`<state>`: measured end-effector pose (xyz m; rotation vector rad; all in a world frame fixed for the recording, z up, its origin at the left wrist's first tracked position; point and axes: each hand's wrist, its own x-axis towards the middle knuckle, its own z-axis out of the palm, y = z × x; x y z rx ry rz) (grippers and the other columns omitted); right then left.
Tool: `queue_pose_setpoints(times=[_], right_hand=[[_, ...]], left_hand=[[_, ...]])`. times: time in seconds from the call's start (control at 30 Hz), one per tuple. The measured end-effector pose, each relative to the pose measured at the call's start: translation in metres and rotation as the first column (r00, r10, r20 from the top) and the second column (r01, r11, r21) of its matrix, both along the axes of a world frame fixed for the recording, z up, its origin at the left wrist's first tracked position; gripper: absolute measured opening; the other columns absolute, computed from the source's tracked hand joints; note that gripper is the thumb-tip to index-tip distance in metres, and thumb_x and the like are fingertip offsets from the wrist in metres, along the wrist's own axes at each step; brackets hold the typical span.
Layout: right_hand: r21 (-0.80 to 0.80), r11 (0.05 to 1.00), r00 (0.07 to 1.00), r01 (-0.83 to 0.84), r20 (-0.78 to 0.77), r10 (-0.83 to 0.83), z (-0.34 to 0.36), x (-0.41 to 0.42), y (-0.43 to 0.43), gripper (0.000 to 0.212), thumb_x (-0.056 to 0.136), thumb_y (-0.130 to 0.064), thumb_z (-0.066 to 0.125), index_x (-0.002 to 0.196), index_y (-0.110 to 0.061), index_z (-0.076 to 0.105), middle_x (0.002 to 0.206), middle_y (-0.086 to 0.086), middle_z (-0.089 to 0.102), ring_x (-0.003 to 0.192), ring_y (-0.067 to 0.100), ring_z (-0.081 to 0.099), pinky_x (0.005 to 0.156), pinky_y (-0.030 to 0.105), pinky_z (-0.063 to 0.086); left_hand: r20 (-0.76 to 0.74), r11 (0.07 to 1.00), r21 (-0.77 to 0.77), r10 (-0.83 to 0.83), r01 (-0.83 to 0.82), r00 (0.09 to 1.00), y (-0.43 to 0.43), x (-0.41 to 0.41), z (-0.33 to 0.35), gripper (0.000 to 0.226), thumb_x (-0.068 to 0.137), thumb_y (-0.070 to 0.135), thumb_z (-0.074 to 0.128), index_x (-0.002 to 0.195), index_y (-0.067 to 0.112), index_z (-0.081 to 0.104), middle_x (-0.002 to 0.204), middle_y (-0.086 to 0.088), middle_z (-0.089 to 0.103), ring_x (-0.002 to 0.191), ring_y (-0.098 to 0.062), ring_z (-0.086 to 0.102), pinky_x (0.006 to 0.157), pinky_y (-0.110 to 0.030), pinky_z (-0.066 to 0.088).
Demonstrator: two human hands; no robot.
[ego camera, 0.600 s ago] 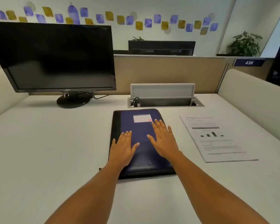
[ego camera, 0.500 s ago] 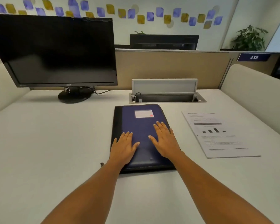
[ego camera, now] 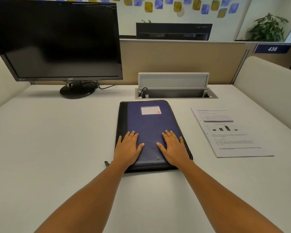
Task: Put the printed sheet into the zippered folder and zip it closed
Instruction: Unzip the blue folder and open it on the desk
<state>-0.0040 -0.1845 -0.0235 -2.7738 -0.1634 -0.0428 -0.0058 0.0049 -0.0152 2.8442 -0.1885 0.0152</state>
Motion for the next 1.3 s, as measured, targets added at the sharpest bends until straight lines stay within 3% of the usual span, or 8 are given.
queue_pose_setpoints(times=[0.17, 0.33, 0.5, 0.67, 0.9, 1.07, 1.17, 1.3], right_hand=[[-0.012, 1.0, 1.0, 0.023, 0.009, -0.023, 0.002, -0.001, 0.0, 0.059, 0.092, -0.054, 0.03, 0.142, -0.024, 0.021, 0.156, 0.001, 0.013, 0.144, 0.021, 0.007, 0.116, 0.046, 0.003], [-0.011, 0.978, 0.975, 0.206, -0.076, -0.207, 0.01, -0.001, 0.001, 0.065, 0.086, -0.062, 0.033, 0.142, -0.031, 0.02, 0.156, 0.012, 0.001, 0.144, 0.031, 0.0, 0.114, 0.054, 0.005], [0.097, 0.962, 0.963, 0.256, -0.116, -0.245, 0.022, -0.001, -0.003, 0.076, 0.079, -0.064, 0.049, 0.139, -0.025, 0.026, 0.154, 0.011, 0.015, 0.14, 0.032, 0.017, 0.112, 0.048, 0.024], [0.199, 0.905, 0.916, 0.375, -0.228, -0.329, 0.035, -0.003, -0.009, 0.091, 0.068, -0.062, 0.065, 0.136, -0.013, 0.03, 0.143, 0.013, 0.033, 0.13, 0.032, 0.033, 0.104, 0.042, 0.036], [0.279, 0.897, 0.927, 0.342, -0.258, -0.274, 0.044, -0.013, 0.002, 0.069, 0.073, -0.045, 0.071, 0.124, -0.009, 0.042, 0.128, 0.011, 0.049, 0.115, 0.028, 0.051, 0.092, 0.034, 0.045], [0.462, 0.801, 0.882, 0.381, -0.442, -0.164, 0.049, -0.02, 0.019, 0.043, 0.072, -0.029, 0.076, 0.101, -0.012, 0.049, 0.115, 0.012, 0.06, 0.092, 0.025, 0.06, 0.079, 0.033, 0.055], [0.588, 0.699, 0.812, 0.407, -0.584, 0.018, 0.051, -0.027, 0.033, 0.052, 0.07, -0.009, 0.077, 0.108, -0.01, 0.041, 0.117, 0.013, 0.057, 0.09, 0.028, 0.065, 0.073, 0.04, 0.059], [0.657, 0.656, 0.72, 0.373, -0.65, 0.242, 0.052, -0.033, 0.045, 0.059, 0.075, -0.002, 0.071, 0.115, -0.013, 0.028, 0.11, 0.011, 0.055, 0.071, 0.018, 0.065, 0.067, 0.029, 0.059]], left_hand=[[-0.007, 1.0, -0.001, 0.007, -0.007, 1.0, -0.001, 0.001, 0.0, 0.059, 0.094, 0.051, 0.028, 0.144, 0.021, 0.02, 0.155, 0.0, 0.018, 0.143, -0.02, 0.012, 0.116, -0.041, 0.003], [-0.015, 0.997, 0.036, 0.071, -0.07, 0.997, 0.0, 0.001, -0.002, 0.059, 0.093, 0.054, 0.026, 0.144, 0.026, 0.019, 0.157, -0.001, 0.011, 0.144, -0.024, 0.005, 0.116, -0.046, 0.003], [-0.063, 0.987, 0.067, 0.151, -0.147, 0.987, -0.001, 0.001, 0.001, 0.062, 0.09, 0.059, 0.025, 0.145, 0.032, 0.014, 0.157, -0.008, 0.001, 0.142, -0.036, -0.003, 0.114, -0.052, 0.004], [-0.113, 0.974, 0.042, 0.225, -0.221, 0.968, -0.001, 0.008, 0.008, 0.062, 0.09, 0.059, 0.027, 0.144, 0.031, 0.015, 0.156, -0.012, 0.001, 0.141, -0.04, 0.001, 0.112, -0.056, 0.011], [-0.138, 0.949, 0.027, 0.314, -0.313, 0.939, 0.02, 0.021, 0.014, 0.061, 0.09, 0.058, 0.033, 0.143, 0.031, 0.021, 0.156, -0.012, 0.006, 0.14, -0.042, 0.001, 0.108, -0.064, 0.006], [-0.158, 0.934, 0.029, 0.355, -0.355, 0.921, 0.029, 0.028, 0.015, 0.065, 0.089, 0.059, 0.033, 0.144, 0.028, 0.019, 0.156, -0.013, 0.002, 0.141, -0.039, -0.006, 0.105, -0.068, -0.002], [-0.155, 0.927, 0.038, 0.375, -0.374, 0.914, 0.034, 0.031, 0.013, 0.069, 0.088, 0.06, 0.031, 0.145, 0.024, 0.016, 0.156, -0.013, 0.001, 0.142, -0.037, -0.007, 0.105, -0.068, -0.004], [-0.16, 0.921, 0.05, 0.389, -0.386, 0.907, 0.038, 0.034, 0.011, 0.074, 0.088, 0.064, 0.026, 0.147, 0.023, 0.011, 0.156, -0.013, -0.002, 0.142, -0.036, -0.009, 0.105, -0.068, -0.005]])
